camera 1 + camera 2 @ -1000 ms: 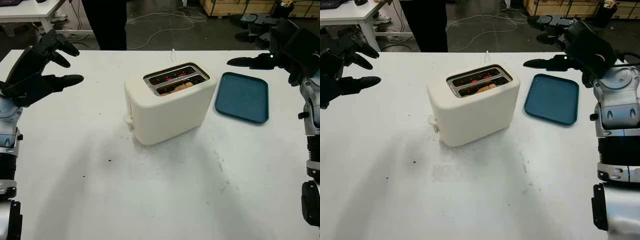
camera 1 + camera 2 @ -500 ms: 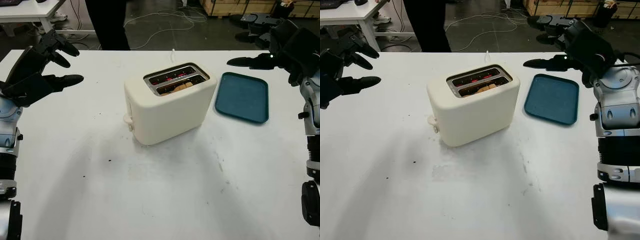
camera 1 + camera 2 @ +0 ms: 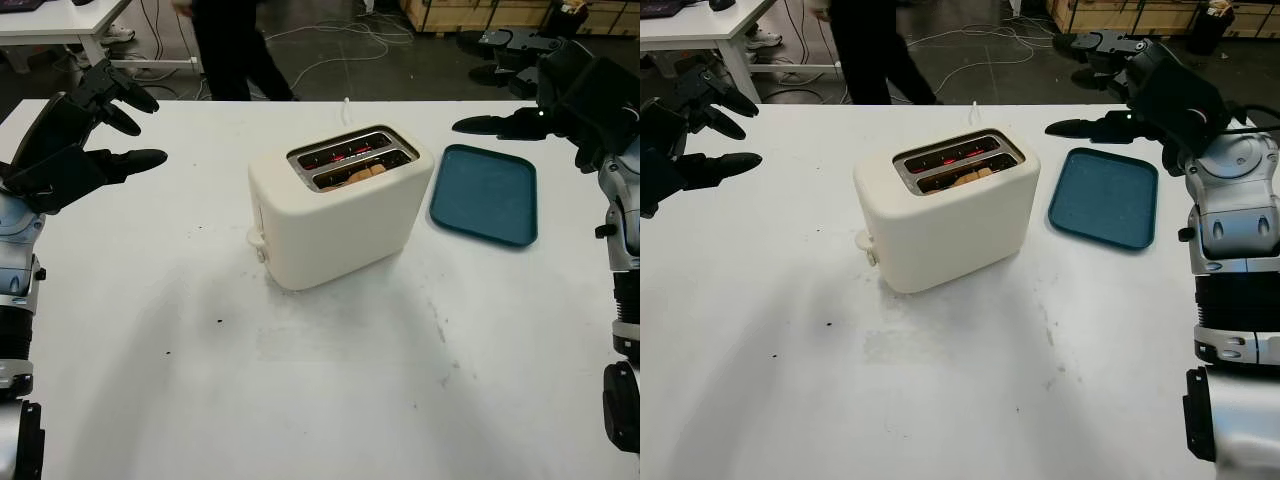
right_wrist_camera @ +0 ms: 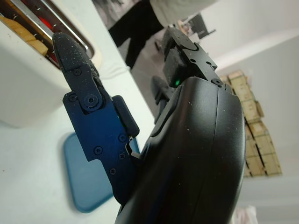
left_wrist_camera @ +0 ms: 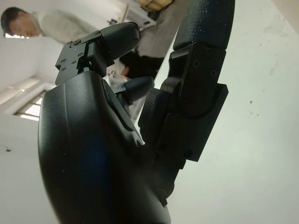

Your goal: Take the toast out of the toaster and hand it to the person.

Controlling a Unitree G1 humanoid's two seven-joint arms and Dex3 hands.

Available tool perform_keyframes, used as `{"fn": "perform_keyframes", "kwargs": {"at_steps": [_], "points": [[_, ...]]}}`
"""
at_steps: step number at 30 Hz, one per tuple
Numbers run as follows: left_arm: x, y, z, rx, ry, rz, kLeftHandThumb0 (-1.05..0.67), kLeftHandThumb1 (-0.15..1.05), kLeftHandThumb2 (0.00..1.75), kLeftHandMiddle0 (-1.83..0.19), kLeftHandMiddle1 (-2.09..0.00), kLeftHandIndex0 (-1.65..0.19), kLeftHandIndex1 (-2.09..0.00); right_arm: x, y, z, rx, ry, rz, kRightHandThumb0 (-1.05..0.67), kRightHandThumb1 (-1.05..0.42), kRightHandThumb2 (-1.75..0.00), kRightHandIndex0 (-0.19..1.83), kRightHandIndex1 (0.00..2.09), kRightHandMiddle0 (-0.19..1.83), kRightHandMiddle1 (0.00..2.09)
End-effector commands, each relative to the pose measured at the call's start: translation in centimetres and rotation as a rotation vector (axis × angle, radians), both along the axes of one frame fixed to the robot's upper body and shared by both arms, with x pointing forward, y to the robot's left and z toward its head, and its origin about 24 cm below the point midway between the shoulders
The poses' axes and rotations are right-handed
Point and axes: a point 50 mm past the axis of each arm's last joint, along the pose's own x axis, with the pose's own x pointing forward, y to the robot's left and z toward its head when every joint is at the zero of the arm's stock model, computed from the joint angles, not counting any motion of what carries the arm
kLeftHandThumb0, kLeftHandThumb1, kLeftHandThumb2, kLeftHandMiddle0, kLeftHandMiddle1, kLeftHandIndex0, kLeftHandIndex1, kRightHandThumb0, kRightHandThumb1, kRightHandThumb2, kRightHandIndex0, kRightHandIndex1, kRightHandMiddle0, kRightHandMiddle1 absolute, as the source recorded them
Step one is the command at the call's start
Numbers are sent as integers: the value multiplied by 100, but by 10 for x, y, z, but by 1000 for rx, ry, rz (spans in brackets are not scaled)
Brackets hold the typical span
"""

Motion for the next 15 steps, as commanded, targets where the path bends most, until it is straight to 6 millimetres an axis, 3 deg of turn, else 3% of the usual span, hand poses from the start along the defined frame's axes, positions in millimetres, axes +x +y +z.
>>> {"fn": "perform_keyframes", "kwargs": {"at_steps": [1,15], "points": [[-2,0,-1,-8,3,2,-105,92,15,0,-164,0,-152,-1,2,7,-12,-19,0,-57,-70,0,8,65,42,0],[-1,-1,0,-3,-12,-8,-105,92,17,0,-163,0,-152,-1,1,7,-26,-33,1,-58,-71,0,9,65,42,1]]}}
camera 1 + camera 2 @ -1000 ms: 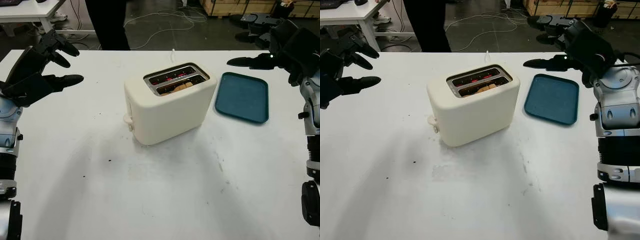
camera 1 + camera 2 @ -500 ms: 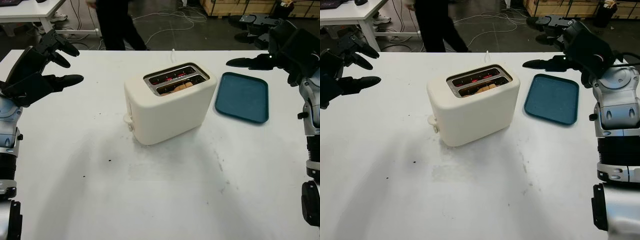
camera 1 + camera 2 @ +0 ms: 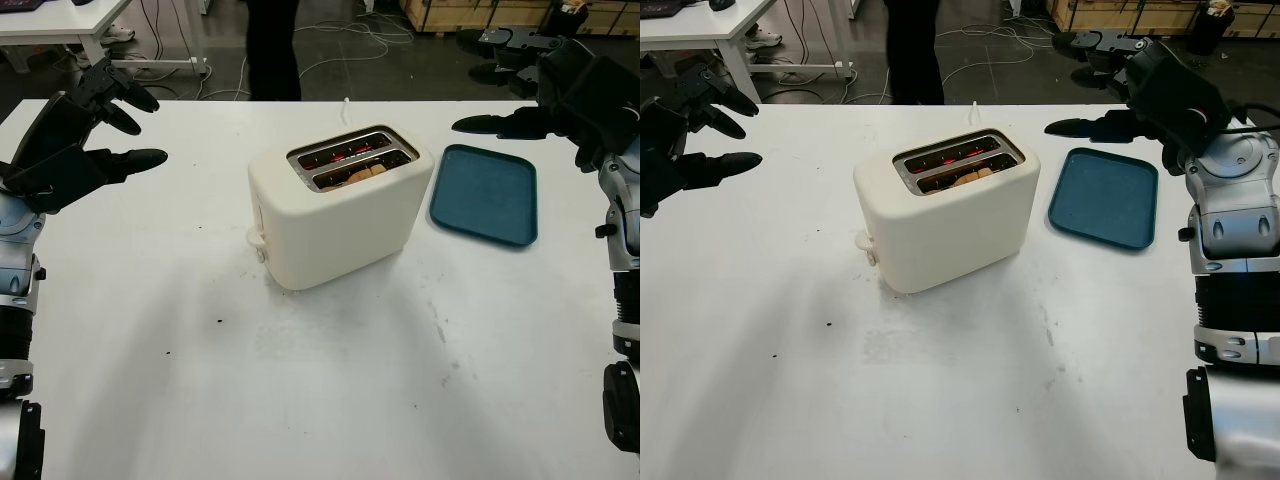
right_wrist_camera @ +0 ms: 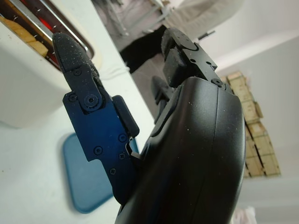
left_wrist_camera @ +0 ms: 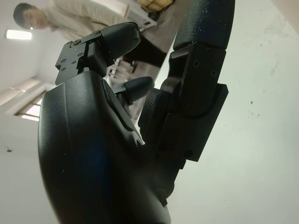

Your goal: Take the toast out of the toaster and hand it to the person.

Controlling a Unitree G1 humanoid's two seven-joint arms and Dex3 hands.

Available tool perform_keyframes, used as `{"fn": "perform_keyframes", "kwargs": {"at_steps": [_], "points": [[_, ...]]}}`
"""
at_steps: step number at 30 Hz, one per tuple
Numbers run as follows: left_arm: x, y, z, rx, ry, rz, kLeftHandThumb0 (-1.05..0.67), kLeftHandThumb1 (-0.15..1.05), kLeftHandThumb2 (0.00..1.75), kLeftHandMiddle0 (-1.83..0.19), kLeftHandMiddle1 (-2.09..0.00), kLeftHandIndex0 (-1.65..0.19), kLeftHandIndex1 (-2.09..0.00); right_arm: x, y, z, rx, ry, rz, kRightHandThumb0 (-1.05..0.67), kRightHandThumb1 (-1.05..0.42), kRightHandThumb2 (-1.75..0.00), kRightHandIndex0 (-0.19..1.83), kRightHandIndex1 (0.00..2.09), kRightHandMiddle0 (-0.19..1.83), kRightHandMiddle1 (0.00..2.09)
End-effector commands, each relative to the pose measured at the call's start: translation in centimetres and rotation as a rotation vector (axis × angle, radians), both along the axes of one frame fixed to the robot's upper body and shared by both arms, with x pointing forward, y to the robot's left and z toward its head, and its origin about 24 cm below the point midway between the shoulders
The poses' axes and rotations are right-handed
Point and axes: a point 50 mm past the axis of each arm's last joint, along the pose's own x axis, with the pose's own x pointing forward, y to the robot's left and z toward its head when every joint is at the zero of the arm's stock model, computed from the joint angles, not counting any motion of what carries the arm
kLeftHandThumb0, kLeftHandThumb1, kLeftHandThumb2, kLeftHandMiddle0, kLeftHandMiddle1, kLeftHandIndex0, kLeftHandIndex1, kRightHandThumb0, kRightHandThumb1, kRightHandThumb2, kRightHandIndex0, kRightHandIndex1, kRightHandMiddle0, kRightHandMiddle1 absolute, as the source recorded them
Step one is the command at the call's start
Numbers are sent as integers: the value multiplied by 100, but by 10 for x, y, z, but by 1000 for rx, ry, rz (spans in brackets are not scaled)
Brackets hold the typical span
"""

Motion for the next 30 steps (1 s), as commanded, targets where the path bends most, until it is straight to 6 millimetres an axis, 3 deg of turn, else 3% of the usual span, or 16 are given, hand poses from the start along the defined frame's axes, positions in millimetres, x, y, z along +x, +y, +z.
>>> {"fn": "perform_keyframes", "kwargs": {"at_steps": [1,30], "points": [[0,0,-1,-5,-9,-8,-105,92,16,0,-163,0,-152,0,1,6,-20,-29,4,-58,-71,0,9,66,43,1],[-1,1,-2,-5,-2,3,-105,92,18,0,-165,0,-153,0,0,5,-4,-16,3,-58,-70,0,9,64,42,1]]}}
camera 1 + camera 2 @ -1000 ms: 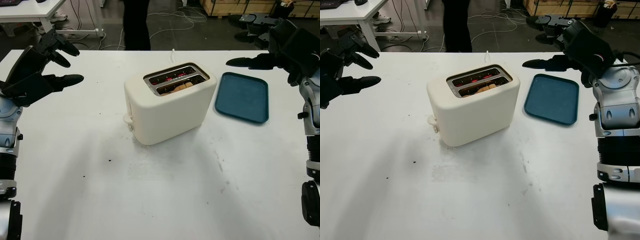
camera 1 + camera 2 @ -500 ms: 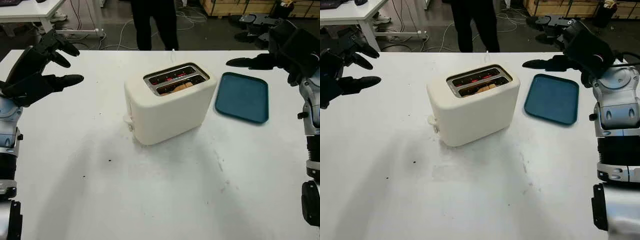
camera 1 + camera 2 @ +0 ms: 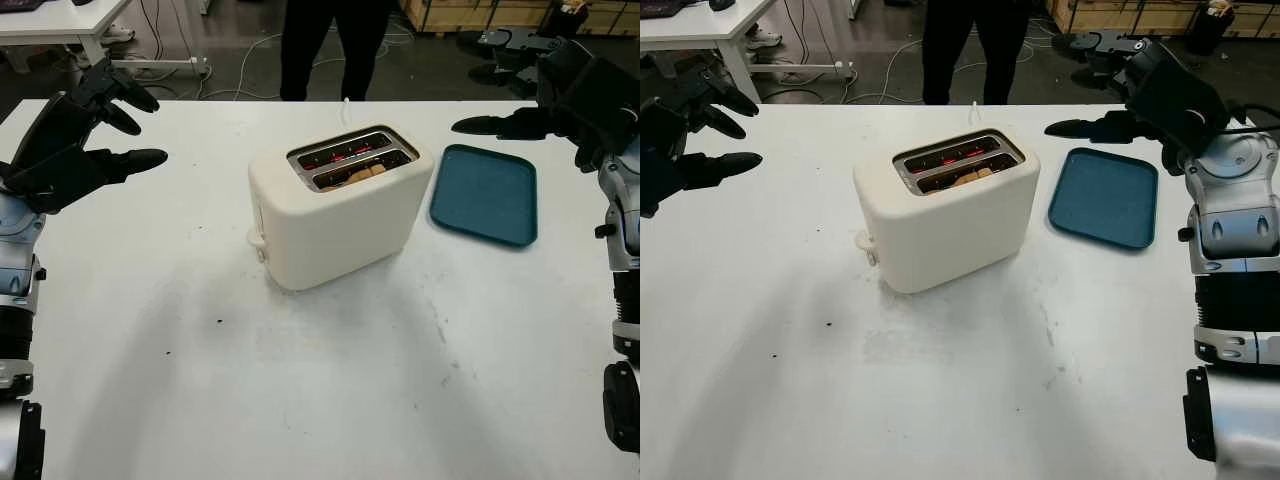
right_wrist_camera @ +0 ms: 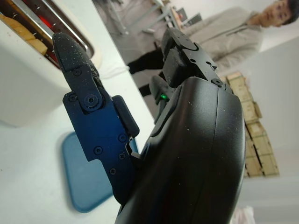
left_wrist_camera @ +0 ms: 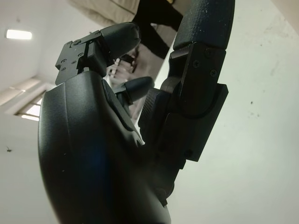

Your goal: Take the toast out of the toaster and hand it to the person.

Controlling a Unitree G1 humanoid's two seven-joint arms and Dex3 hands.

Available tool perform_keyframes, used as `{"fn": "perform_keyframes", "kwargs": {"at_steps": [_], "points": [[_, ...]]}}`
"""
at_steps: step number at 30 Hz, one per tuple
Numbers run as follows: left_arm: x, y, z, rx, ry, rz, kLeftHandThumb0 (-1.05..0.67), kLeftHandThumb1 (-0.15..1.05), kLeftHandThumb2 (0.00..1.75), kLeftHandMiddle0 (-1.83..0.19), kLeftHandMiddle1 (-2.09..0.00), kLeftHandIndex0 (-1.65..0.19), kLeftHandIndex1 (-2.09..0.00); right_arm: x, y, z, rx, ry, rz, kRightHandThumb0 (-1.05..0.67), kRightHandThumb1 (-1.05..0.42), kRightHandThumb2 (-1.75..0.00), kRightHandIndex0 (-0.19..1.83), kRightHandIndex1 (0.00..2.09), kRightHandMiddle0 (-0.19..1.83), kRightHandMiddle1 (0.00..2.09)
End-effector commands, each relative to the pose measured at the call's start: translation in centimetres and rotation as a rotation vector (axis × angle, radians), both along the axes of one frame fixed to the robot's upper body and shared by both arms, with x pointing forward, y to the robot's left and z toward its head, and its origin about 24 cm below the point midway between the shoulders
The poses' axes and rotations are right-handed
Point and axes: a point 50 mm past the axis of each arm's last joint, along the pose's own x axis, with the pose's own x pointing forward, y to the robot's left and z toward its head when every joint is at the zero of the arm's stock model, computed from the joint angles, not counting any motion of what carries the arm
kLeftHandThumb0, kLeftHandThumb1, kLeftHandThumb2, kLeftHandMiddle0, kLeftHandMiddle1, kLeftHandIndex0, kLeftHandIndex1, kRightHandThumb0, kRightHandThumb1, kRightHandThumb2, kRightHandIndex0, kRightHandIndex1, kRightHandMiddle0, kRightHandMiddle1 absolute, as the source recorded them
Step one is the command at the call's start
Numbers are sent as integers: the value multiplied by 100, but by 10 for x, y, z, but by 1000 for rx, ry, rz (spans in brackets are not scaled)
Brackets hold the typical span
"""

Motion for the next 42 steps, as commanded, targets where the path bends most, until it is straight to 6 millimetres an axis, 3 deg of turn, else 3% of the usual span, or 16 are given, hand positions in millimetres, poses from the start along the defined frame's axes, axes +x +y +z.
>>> {"fn": "perform_keyframes", "kwargs": {"at_steps": [1,42], "points": [[-1,1,-2,-1,-1,3,-105,92,18,0,-165,0,-153,-1,0,5,1,-17,2,-58,-70,0,9,64,42,1],[-1,1,-3,-6,-5,-2,-105,92,18,0,-163,0,-151,-1,0,4,-1,-11,-4,-59,-71,0,8,63,42,0]]}}
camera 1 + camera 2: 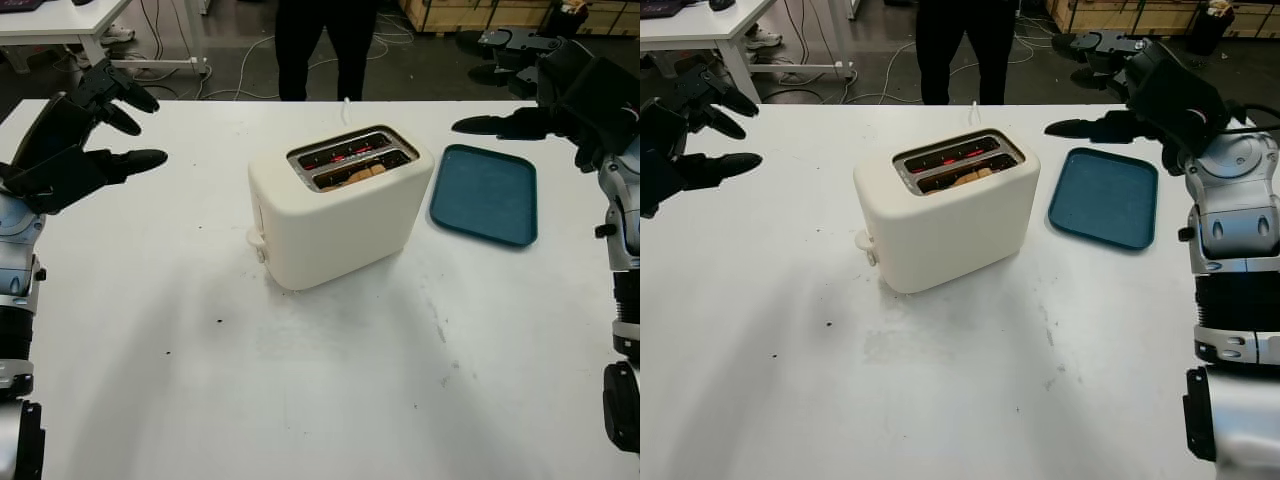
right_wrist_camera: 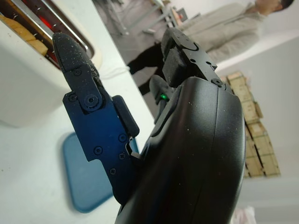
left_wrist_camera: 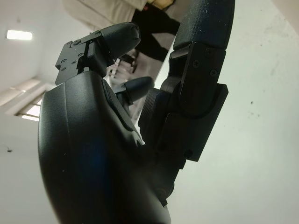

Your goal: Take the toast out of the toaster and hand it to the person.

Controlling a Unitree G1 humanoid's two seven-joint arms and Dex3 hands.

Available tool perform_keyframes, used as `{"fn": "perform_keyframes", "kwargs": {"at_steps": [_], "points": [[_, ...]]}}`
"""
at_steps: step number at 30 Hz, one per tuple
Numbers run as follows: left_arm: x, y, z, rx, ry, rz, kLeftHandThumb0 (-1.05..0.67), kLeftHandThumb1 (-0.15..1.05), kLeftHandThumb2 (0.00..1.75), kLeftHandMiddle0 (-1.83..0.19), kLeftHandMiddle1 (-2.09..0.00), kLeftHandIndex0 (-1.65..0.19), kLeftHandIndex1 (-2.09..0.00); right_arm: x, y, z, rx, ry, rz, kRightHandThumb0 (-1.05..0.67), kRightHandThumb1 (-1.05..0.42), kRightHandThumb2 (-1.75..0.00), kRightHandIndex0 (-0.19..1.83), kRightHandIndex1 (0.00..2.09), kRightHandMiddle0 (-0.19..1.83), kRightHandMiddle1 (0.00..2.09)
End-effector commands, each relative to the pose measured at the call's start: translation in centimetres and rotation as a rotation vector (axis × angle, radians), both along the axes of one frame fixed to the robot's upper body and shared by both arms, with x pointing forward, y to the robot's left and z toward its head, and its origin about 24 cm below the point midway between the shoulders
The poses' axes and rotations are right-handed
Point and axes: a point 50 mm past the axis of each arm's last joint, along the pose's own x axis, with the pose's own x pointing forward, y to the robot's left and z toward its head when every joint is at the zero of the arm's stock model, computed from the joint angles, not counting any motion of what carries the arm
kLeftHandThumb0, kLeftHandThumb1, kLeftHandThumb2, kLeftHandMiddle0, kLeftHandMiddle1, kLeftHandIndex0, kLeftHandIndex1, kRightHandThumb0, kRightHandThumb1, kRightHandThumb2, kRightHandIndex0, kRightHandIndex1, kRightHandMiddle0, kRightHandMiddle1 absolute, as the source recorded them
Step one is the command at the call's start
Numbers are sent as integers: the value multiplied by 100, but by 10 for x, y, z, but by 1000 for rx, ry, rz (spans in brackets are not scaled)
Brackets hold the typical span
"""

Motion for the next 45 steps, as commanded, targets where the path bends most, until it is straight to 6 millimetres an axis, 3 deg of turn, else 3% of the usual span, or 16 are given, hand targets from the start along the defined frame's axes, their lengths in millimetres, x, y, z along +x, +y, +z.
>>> {"fn": "perform_keyframes", "kwargs": {"at_steps": [1,45], "points": [[-1,1,-2,-3,-4,0,-105,92,18,0,-162,0,-151,-1,0,4,-9,-14,-5,-59,-71,0,8,63,42,0],[-1,1,-2,-7,0,4,-105,92,16,0,-164,0,-152,-1,0,5,-23,-22,0,-58,-71,0,8,64,42,1]]}}
